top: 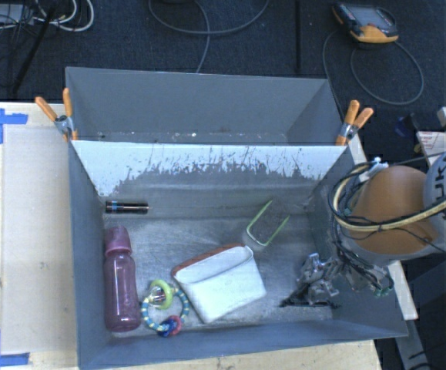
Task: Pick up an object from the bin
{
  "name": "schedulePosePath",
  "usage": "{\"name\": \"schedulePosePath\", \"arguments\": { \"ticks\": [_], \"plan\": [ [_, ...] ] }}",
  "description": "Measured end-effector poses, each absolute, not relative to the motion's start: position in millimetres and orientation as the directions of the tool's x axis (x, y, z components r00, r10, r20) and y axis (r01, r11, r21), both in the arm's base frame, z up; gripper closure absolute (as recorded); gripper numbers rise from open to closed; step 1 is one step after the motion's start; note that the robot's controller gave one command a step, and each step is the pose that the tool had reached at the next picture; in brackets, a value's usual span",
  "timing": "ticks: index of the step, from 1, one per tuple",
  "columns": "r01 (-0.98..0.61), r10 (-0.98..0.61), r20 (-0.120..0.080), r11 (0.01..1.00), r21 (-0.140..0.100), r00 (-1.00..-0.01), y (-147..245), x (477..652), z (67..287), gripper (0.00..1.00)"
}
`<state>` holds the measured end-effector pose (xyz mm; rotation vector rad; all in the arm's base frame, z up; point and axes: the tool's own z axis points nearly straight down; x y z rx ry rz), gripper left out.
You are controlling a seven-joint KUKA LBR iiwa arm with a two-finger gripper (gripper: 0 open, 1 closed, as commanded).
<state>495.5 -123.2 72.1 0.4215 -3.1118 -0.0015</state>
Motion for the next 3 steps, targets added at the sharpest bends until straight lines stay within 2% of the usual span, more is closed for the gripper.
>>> {"name": "schedulePosePath", "arguments": {
  "ticks": [1,2,3],
  "plan": [
    [-0.254,-0.254,0.008,0.967,0.004,-0.967,-107,484.0,115,1.00],
    [-0.211,-0.211,0.000,0.978,0.001,-0.978,-72,485.4,185,1.00],
    [-0.211,-0.211,0.000,0.977,0.001,-0.977,-72,485.4,185,1.00]
  ]
}}
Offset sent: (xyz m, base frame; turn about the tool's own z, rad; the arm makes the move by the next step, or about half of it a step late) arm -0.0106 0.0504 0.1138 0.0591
